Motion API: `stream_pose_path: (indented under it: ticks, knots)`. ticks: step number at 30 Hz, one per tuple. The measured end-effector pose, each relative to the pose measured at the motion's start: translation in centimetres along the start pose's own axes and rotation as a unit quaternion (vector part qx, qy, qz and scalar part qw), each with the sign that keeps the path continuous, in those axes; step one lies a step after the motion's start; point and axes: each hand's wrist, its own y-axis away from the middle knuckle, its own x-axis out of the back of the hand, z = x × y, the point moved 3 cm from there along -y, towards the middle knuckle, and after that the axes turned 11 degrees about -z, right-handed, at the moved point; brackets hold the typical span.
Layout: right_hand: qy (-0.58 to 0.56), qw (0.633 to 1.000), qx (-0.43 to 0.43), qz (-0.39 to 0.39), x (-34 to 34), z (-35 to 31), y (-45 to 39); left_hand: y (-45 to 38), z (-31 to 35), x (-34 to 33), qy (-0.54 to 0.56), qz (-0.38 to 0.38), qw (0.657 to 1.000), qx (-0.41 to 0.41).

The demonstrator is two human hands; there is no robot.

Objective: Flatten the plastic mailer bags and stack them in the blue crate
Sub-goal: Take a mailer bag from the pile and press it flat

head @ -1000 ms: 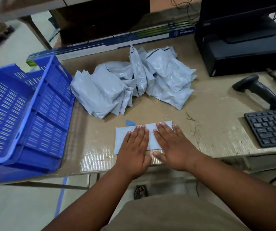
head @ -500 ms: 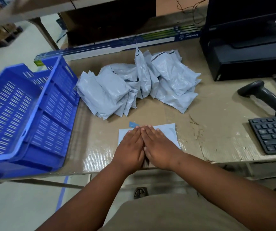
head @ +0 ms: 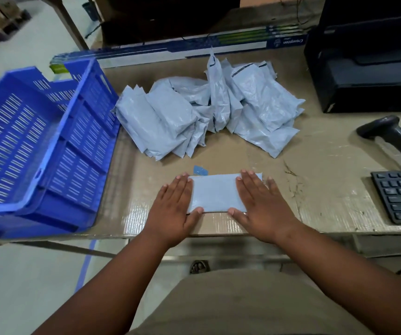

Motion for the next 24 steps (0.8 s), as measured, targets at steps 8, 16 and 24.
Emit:
stream_pose_path:
  ticks: [8, 16, 24]
  knots:
    - [-0.024, 0.998, -0.053, 0.034, 2.1, 1.8, 2.4, -0.1, -0.2, 2.0, 0.037, -0.012, 0.998, 0.047]
    - [-0.043, 0.993, 0.098, 0.042, 1.6, -4.4, -1.9, -3.8, 5.0, 1.2, 0.082, -0.018, 0.995, -0.061]
    - [-0.002, 0.999, 0.02, 0.041, 0.3, -1.2, -0.6, -1.8, -0.8, 0.2, 0.002, -0.022, 1.0, 0.001]
